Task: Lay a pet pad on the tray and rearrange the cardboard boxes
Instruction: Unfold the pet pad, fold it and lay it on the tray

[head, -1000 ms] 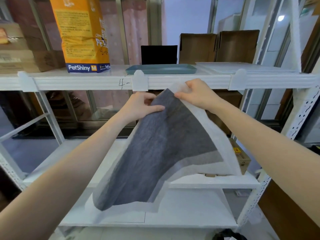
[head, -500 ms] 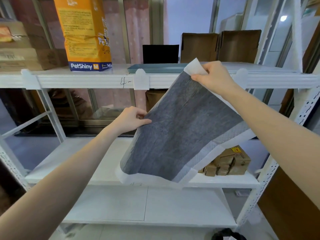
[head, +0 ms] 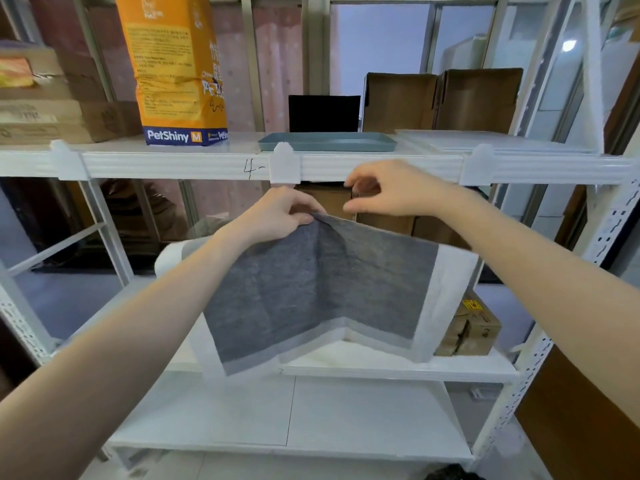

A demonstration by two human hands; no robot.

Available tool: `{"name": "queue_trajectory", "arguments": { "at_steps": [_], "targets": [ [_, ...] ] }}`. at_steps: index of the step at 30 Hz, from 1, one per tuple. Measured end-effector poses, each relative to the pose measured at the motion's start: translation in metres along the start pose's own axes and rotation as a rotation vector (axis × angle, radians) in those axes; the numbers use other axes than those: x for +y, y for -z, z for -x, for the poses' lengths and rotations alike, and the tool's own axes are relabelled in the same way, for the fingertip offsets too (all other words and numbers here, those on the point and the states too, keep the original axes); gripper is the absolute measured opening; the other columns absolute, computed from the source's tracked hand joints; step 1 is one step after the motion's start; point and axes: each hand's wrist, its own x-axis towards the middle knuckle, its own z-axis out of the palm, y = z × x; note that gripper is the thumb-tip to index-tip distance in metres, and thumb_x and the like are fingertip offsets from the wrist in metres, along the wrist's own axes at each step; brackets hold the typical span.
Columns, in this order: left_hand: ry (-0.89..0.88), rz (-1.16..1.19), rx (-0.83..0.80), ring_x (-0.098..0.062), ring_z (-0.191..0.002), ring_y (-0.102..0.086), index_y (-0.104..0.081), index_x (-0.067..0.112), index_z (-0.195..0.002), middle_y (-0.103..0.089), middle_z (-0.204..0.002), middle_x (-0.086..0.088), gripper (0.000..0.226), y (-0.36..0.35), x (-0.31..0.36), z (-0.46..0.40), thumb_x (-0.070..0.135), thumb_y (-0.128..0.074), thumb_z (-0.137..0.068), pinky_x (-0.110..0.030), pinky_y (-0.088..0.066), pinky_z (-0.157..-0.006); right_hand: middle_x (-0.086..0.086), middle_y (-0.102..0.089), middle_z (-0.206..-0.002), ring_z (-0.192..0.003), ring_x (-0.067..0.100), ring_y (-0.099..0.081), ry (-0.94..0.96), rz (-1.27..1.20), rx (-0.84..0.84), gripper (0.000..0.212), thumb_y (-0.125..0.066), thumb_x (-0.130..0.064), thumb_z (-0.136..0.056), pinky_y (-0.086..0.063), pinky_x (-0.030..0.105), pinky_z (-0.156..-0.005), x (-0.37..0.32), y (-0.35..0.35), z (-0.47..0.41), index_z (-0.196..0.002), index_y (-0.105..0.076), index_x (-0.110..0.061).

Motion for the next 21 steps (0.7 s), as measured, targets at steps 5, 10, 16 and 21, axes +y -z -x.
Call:
{"name": "queue_trajectory", "arguments": {
  "at_steps": [5, 10, 16, 21],
  "targets": [
    [-0.032, 0.117, -0.059, -0.005, -0.096, -0.063, -0.064, 0.02, -0.1, -0.065, -0.095, 0.011, 0.022, 0.006, 0.004, -0.002, 0.002, -0.054, -0.091, -0.021, -0.047, -0.094, 0.005, -0.068, -0.105, -0.098, 0.018, -0.062, 0.018, -0.025, -0.141, 0.032, -0.061, -0.032, -0.088, -0.043, 0.024, -0.079, -0.007, -0.03, -0.006, -0.111, -0.067, -0.011],
    [-0.034, -0.066, -0.047, -0.009, -0.092, -0.062, -0.07, 0.016, -0.103, -0.068, -0.096, 0.005, 0.017, 0.008, 0.0, 0.005, 0.022, -0.058, -0.091, -0.019, -0.047, -0.083, 0.003, -0.065, -0.089, -0.091, 0.021, -0.062, 0.005, -0.044, -0.12, 0.014, -0.061, -0.021, -0.088, -0.044, 0.028, -0.074, -0.005, -0.033, -0.01, -0.092, -0.072, -0.013],
    [0.04, -0.119, -0.022, -0.008, -0.075, -0.058, -0.075, 0.017, -0.087, -0.072, -0.086, -0.002, 0.017, 0.009, -0.003, 0.007, 0.031, -0.066, -0.085, -0.024, -0.046, -0.075, 0.002, -0.066, -0.099, -0.095, 0.02, -0.061, -0.01, -0.005, -0.1, 0.015, -0.062, -0.023, -0.087, -0.046, 0.03, -0.082, -0.001, -0.029, -0.009, -0.097, -0.071, -0.018],
    [0.038, -0.083, -0.002, -0.008, -0.076, -0.06, -0.076, 0.017, -0.084, -0.074, -0.084, -0.002, 0.012, 0.014, -0.001, 0.003, 0.027, -0.072, -0.079, -0.021, -0.045, -0.073, -0.003, -0.061, -0.093, -0.088, 0.018, -0.059, -0.029, 0.116, -0.21, 0.037, -0.054, -0.046, -0.089, -0.046, 0.032, -0.076, 0.0, -0.035, 0.0, -0.108, -0.068, -0.018]
  ]
}}
